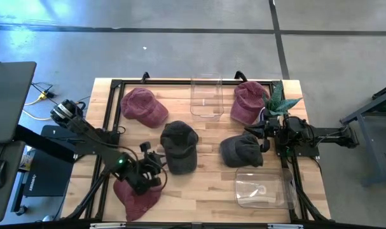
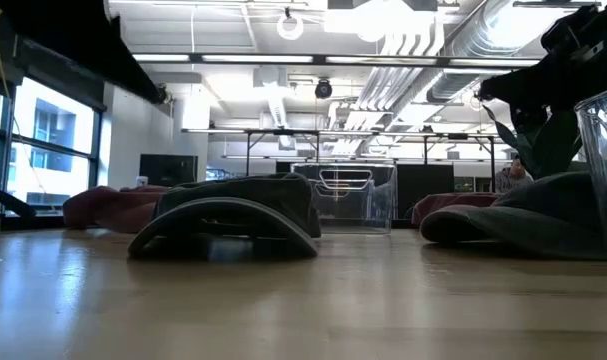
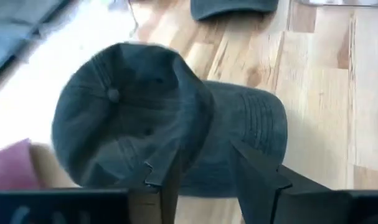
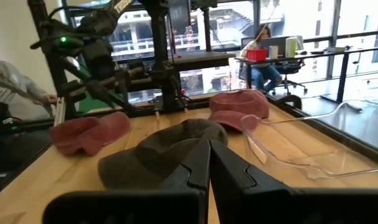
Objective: Pick & Place hat
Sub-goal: Put the left black cap into the top transparent bin
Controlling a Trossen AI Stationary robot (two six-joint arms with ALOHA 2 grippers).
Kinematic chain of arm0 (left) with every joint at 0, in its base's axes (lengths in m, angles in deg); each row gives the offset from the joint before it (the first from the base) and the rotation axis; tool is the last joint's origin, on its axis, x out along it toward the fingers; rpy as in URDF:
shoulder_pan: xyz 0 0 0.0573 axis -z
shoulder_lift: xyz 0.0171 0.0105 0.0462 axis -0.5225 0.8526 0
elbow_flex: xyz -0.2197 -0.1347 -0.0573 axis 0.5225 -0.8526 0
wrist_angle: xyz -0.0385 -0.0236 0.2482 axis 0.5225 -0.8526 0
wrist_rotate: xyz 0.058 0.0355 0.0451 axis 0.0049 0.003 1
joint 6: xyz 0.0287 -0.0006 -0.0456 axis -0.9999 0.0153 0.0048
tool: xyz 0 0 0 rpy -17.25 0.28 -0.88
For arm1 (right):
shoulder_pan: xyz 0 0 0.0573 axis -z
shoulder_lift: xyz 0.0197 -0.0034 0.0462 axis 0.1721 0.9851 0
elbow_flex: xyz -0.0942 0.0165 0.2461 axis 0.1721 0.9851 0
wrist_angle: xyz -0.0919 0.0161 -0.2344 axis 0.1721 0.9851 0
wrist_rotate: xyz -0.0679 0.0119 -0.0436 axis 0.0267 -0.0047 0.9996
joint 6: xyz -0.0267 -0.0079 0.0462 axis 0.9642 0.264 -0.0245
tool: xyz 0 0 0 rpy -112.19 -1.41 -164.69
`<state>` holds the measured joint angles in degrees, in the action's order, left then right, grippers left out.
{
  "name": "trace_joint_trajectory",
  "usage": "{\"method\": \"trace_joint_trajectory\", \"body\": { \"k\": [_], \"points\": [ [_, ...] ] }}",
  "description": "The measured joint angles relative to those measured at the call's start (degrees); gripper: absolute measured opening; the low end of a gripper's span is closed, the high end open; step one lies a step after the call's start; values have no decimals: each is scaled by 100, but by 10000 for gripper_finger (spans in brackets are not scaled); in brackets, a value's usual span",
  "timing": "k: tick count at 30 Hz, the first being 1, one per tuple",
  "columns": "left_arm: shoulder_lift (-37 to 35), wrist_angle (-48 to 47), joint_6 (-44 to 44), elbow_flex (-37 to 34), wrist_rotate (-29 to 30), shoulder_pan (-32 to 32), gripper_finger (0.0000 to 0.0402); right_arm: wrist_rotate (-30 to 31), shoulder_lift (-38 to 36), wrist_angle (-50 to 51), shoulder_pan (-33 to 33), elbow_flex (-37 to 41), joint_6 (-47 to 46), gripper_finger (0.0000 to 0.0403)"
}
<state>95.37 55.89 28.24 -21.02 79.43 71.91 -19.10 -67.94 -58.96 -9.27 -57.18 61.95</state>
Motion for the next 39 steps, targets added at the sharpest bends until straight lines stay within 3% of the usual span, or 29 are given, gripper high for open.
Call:
{"method": "trace_joint_trajectory", "body": {
  "k": [3,7,11,17,24,32,39],
  "points": [
    [55,879,-218,-224,-536,-176,177,19,4,-71,0,0,7,3],
    [525,2049,-1549,-326,-1724,-382,239,20,4,-84,0,0,107,3],
    [1249,2764,-2891,33,-1627,-354,263,19,4,-84,0,0,118,6],
    [2514,2017,-3844,1110,-771,-366,265,17,48,-88,0,0,149,2],
    [3696,-715,-3685,2692,55,-325,263,17,72,-93,0,0,160,6],
    [4005,-2427,-2435,3408,997,-328,195,17,72,-86,0,0,162,5],
    [4006,-3653,-1153,3448,1254,-425,56,17,70,-98,1,0,245,8]
  ]
}}
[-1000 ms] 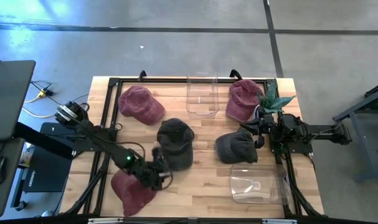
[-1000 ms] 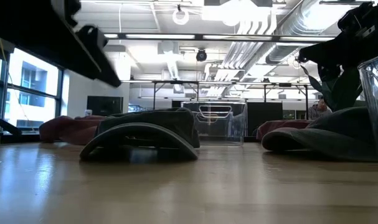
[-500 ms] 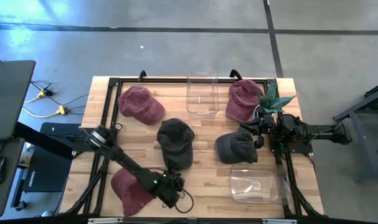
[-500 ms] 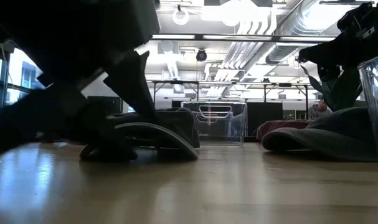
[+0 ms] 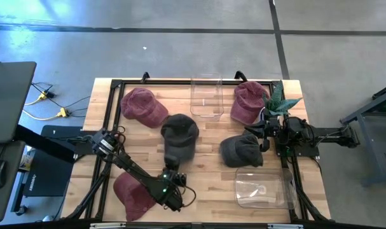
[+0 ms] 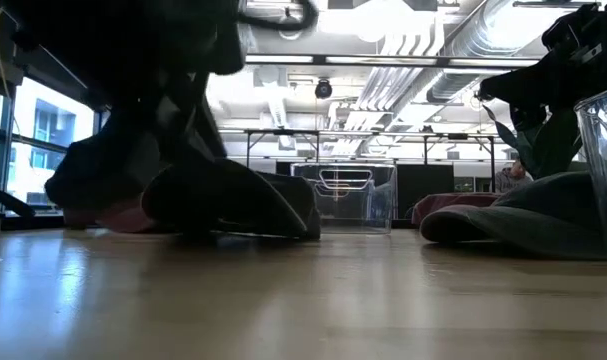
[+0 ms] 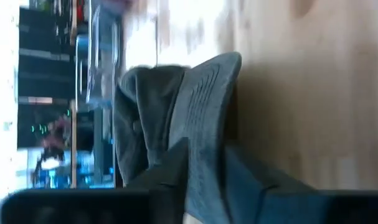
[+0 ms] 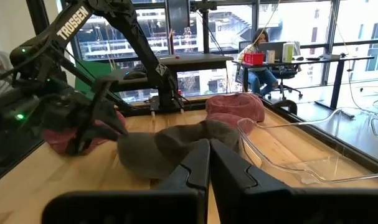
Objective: Pick & Place hat
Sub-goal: Put the left black cap into the top transparent bin
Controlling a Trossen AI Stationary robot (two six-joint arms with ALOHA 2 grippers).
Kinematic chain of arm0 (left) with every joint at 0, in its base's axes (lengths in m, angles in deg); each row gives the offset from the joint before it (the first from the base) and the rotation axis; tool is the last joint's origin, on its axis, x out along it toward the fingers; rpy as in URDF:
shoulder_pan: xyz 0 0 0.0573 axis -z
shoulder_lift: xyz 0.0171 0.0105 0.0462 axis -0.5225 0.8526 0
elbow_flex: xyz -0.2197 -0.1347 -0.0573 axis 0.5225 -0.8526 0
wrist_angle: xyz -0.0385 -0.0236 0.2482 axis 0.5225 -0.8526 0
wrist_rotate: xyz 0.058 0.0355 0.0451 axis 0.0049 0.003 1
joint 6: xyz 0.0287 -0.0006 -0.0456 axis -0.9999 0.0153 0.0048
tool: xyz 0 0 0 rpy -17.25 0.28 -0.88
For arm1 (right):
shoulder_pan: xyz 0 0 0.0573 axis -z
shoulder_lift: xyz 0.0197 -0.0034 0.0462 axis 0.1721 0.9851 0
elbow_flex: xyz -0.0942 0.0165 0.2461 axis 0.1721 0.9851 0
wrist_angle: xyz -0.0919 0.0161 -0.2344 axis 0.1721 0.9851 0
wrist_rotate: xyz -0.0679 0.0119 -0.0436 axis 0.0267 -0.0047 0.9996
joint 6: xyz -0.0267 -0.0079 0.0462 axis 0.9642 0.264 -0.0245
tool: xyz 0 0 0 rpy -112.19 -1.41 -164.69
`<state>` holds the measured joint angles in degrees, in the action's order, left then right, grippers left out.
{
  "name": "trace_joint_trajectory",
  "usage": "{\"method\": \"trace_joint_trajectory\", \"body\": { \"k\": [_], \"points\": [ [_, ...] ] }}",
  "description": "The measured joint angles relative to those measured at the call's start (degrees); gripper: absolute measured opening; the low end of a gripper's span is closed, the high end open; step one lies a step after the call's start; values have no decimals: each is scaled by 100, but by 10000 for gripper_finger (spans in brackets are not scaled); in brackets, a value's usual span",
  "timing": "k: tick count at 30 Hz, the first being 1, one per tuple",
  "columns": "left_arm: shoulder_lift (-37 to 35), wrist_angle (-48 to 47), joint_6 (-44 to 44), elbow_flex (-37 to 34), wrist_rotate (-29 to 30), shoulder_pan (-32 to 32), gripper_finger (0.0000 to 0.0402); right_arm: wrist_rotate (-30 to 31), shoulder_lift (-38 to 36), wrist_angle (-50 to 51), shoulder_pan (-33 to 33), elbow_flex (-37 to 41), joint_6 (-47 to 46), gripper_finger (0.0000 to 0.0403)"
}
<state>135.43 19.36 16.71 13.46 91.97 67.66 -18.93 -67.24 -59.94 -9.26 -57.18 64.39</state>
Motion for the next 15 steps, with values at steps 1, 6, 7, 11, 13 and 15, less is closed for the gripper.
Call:
{"method": "trace_joint_trajectory", "body": {
  "k": [1,6,7,11,13,15],
  "points": [
    [0,-148,158,0,-35,-60,32,1,2,-1,0,0,2,7],
    [0,-960,1108,0,25,-282,16,0,2,-11,-1,-2,2,2],
    [0,-1174,1343,0,73,-300,13,0,2,-15,0,0,2,2],
    [-101,-2284,2623,171,120,-146,6,0,2,-23,0,-1,2,7],
    [-309,-2180,2788,261,341,30,4,0,2,-23,1,0,4,6],
    [-704,-2220,3019,270,625,311,3,0,2,-25,-1,0,4,3]
  ]
}}
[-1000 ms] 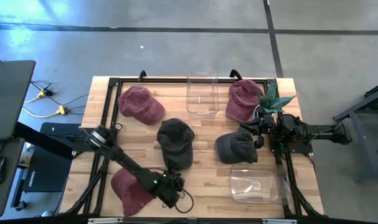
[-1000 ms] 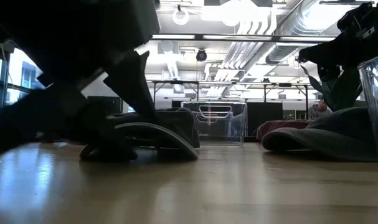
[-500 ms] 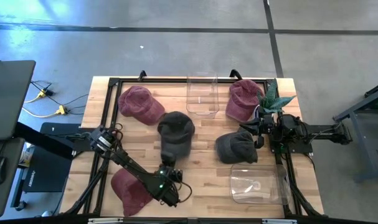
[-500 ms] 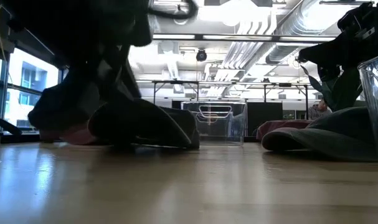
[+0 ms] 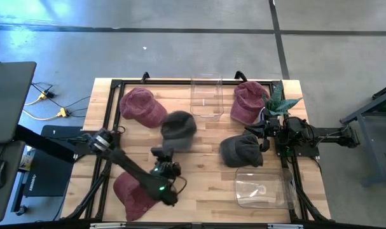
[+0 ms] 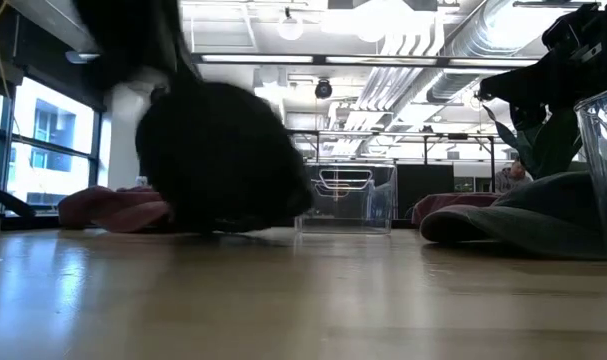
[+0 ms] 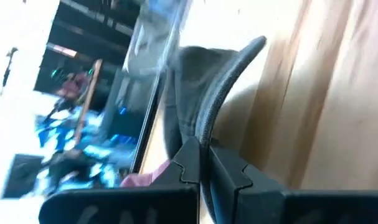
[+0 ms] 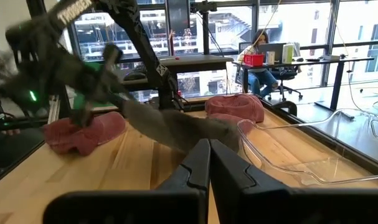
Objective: Pick & Place hat
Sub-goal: Put the left black cap into the top transparent bin
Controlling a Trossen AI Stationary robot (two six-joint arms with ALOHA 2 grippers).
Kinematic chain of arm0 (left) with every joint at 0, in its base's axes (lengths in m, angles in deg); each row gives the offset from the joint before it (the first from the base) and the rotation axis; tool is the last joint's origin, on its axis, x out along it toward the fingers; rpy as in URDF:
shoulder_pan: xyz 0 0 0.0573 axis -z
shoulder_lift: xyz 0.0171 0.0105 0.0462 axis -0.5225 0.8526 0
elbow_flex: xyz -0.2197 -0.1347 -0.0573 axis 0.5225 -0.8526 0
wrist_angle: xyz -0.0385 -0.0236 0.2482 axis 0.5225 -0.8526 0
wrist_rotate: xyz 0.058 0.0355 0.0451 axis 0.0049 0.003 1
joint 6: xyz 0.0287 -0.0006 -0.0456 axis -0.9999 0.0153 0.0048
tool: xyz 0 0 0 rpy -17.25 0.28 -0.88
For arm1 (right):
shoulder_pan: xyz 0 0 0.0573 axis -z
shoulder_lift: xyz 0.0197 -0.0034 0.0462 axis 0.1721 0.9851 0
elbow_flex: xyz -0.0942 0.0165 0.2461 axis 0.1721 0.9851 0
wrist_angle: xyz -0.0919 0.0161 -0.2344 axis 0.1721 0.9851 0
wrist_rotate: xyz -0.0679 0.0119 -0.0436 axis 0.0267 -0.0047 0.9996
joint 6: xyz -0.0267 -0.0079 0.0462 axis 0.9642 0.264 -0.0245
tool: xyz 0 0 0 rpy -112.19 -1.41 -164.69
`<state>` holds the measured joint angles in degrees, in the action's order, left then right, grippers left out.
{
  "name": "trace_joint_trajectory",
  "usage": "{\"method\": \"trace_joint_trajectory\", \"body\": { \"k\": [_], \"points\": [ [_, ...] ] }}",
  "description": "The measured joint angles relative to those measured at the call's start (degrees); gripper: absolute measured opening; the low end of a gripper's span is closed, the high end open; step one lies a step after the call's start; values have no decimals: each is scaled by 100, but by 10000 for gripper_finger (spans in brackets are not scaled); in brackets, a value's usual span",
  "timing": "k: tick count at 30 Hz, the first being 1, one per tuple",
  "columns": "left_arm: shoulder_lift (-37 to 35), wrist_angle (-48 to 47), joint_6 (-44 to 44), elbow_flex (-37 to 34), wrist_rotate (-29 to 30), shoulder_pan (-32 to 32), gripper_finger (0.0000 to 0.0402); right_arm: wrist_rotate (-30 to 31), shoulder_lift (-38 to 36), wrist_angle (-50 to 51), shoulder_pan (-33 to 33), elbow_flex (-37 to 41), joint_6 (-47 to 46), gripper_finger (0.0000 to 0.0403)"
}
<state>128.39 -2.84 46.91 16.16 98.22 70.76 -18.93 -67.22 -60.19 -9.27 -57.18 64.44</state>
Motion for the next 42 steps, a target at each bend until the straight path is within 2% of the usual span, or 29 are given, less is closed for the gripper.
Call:
{"method": "trace_joint_trajectory", "body": {
  "k": [3,8,13,15,17,20,23,26,33,36,39,42],
  "points": [
    [-621,-37,568,59,733,395,2,-1,0,0,2,0,-2,2],
    [-1784,16,1452,-514,1691,1070,1,-1,0,-52,2,0,-35,6],
    [-3002,420,3135,-2211,2426,1528,1,12,0,-349,1,0,-39,2],
    [-3364,861,3713,-3028,2434,1521,1,71,2,-533,2,0,-42,2],
    [-3631,1580,3938,-3756,2351,1476,0,94,0,-678,2,-1,-44,4],
    [-3735,2698,3923,-4425,2420,1226,0,96,0,-742,2,0,-44,3],
    [-3728,3120,3845,-4692,2356,1198,0,113,40,-768,2,0,-20,2],
    [-3725,3222,3770,-4630,2444,1223,0,113,120,-909,0,0,-11,5],
    [-3724,3659,2496,-4064,2445,1468,0,71,464,-1192,0,0,0,4],
    [-3725,3843,2219,-3883,2397,1626,0,70,626,-1322,0,0,0,4],
    [-3724,4253,1859,-3788,1901,1668,0,63,784,-1493,0,0,-2,5],
    [-3781,5080,989,-3756,1012,1540,0,40,946,-1658,0,0,-2,3]
  ]
}}
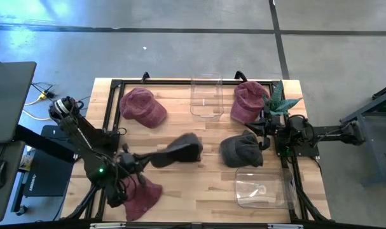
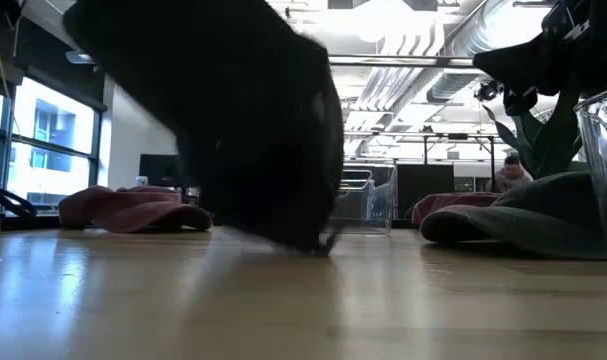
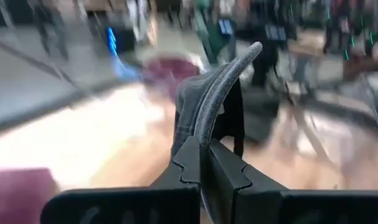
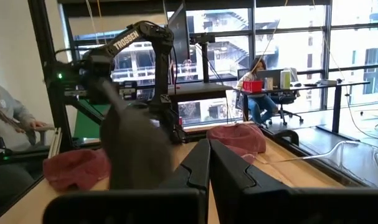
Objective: Pick & Place hat
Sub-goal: Put the left black cap into the top transparent bin
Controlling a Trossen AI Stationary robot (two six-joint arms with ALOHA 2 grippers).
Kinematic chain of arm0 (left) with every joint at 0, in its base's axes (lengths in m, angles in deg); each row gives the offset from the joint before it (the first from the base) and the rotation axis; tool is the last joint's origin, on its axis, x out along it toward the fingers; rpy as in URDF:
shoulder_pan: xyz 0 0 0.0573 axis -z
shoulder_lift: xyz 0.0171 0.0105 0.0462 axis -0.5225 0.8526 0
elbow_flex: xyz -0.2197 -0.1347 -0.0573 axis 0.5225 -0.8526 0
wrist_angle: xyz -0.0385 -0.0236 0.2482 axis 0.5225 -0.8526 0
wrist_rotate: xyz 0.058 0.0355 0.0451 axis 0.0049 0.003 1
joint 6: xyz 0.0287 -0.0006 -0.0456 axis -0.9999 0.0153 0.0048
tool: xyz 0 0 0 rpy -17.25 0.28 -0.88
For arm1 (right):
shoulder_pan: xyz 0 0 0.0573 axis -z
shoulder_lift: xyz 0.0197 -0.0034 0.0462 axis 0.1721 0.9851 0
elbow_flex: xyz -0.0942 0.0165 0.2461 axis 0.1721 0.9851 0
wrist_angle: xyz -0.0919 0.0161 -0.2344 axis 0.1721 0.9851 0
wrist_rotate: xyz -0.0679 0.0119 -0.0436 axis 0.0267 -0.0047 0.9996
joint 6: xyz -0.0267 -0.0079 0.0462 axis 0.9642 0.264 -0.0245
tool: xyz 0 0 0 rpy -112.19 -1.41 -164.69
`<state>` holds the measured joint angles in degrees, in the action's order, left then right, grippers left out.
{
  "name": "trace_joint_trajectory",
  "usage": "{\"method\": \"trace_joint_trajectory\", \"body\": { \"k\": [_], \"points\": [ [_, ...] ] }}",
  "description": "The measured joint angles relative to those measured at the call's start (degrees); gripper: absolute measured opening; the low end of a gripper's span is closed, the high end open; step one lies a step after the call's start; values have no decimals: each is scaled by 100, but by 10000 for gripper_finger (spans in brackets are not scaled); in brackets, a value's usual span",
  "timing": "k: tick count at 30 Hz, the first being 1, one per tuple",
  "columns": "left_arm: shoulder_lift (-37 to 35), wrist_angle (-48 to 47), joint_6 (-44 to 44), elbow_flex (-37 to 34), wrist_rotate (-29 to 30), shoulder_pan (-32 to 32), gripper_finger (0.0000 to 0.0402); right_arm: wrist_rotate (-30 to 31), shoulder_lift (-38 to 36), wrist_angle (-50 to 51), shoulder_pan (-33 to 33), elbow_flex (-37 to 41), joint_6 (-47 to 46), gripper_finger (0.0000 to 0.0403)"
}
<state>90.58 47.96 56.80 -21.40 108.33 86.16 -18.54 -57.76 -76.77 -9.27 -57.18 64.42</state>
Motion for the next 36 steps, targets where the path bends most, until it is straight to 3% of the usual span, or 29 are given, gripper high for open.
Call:
{"method": "trace_joint_trajectory", "body": {
  "k": [6,8,11,17,21,25,29,36],
  "points": [
    [-10,3008,-3715,15,-3056,-1268,0,-76,371,-123,-50,-131,-76,3],
    [-87,3215,-4163,29,-4083,-1873,0,-82,527,-157,-152,-272,-87,3],
    [-261,2421,-4166,155,-5011,-2785,0,-54,778,-124,-388,-512,-79,3],
    [-339,554,-4038,476,-5470,-4131,0,698,1519,453,-1039,-1151,72,3],
    [-333,380,-4132,496,-5851,-4592,0,1235,2333,584,-1420,-1514,185,3],
    [-243,654,-4416,496,-5979,-4644,0,1654,3507,587,-1648,-2094,260,11],
    [-247,1096,-4690,496,-6171,-4639,0,1755,4865,576,-1680,-2816,302,54],
    [-77,1624,-5154,492,-6344,-4639,0,1722,6969,458,-1491,-4213,567,178]
  ]
}}
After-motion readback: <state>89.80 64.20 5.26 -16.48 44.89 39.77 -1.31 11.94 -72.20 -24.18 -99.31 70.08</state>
